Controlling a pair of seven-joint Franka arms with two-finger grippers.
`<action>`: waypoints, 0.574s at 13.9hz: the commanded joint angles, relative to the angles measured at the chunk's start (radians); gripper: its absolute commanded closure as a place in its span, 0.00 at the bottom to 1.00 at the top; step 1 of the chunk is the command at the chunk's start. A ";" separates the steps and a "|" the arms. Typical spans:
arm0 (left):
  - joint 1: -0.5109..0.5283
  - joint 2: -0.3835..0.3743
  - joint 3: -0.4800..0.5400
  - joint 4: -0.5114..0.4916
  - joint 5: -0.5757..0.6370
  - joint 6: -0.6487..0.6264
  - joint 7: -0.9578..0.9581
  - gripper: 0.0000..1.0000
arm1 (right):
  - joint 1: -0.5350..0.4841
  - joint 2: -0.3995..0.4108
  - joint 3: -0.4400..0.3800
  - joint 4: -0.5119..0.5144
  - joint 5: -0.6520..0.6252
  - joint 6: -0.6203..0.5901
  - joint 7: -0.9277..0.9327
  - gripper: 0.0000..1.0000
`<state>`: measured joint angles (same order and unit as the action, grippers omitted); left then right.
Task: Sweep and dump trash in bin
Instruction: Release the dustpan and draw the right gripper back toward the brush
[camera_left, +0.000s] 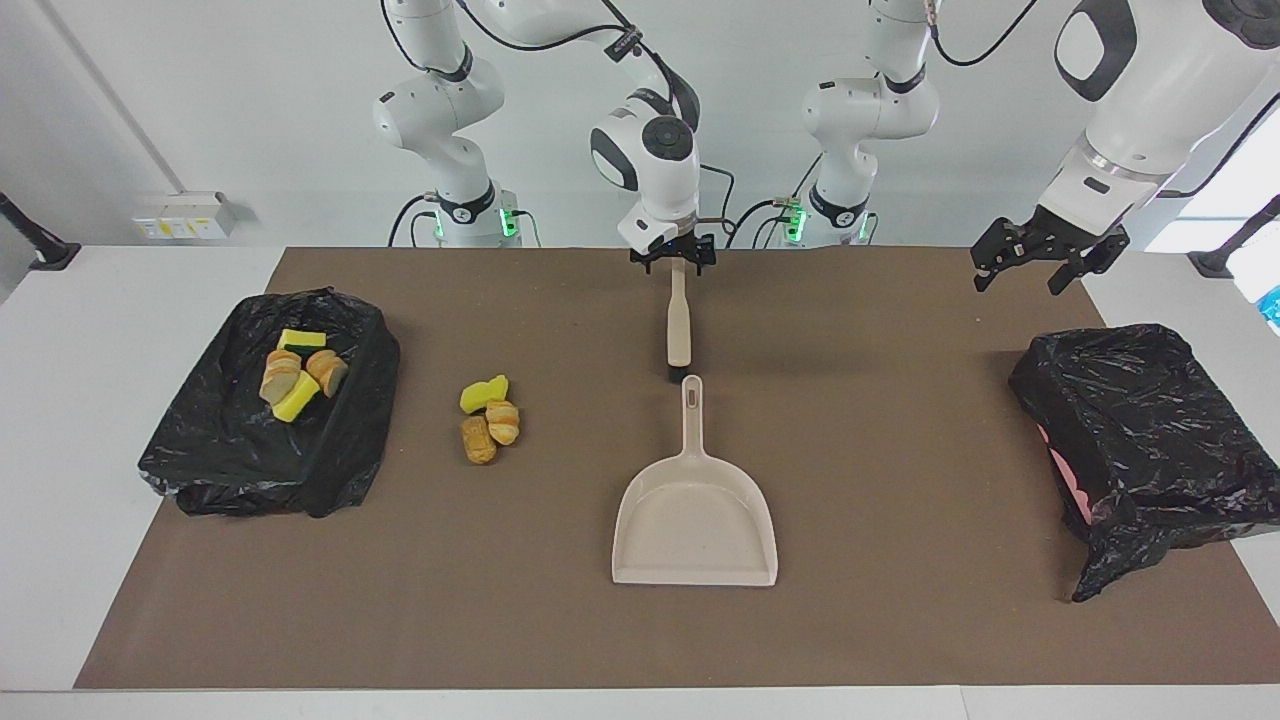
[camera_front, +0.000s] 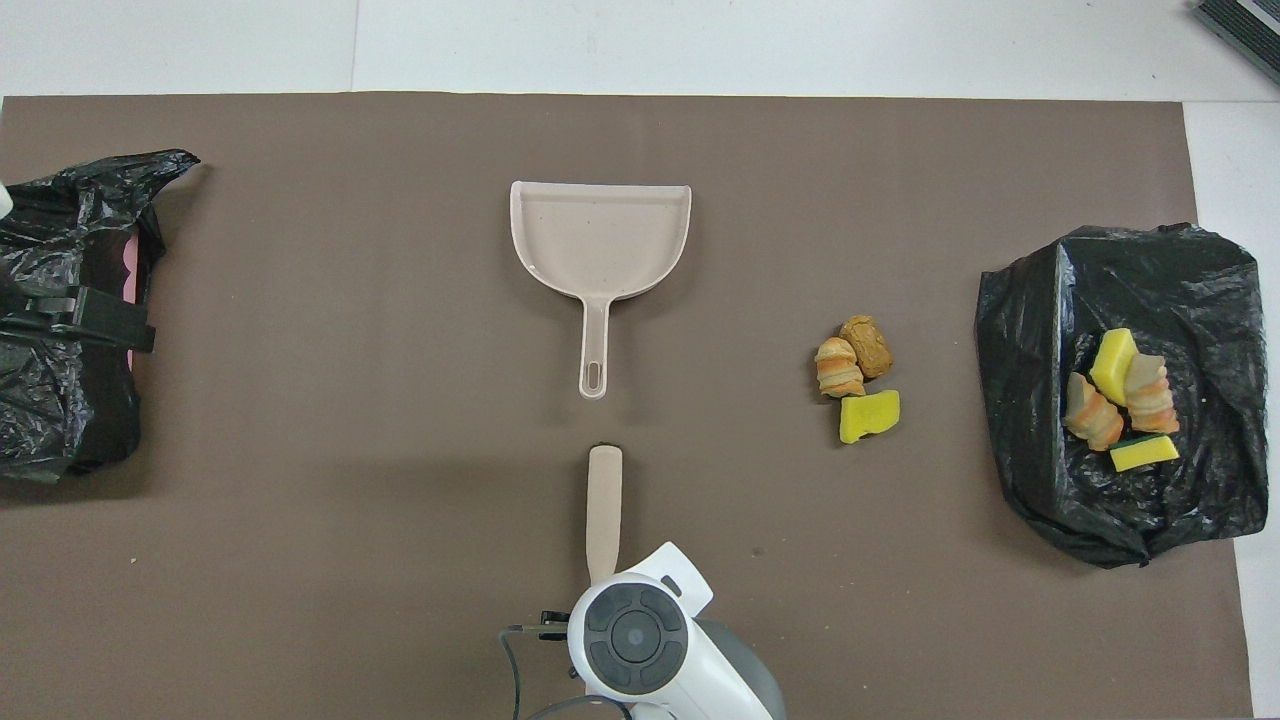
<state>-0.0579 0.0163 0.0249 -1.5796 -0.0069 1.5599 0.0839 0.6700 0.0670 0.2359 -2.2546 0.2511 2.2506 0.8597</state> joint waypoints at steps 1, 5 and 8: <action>0.009 -0.010 -0.006 -0.005 0.016 0.008 0.007 0.00 | 0.002 -0.004 -0.001 -0.011 0.019 0.021 0.013 0.51; -0.006 -0.021 -0.008 -0.042 0.013 0.032 0.011 0.00 | 0.011 0.004 -0.001 -0.002 0.017 0.018 0.021 1.00; -0.054 -0.010 -0.019 -0.124 0.013 0.208 0.004 0.00 | 0.002 0.030 -0.004 0.058 0.017 -0.040 0.024 1.00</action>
<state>-0.0718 0.0178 0.0046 -1.6306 -0.0070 1.6576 0.0858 0.6764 0.0707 0.2336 -2.2455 0.2521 2.2459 0.8632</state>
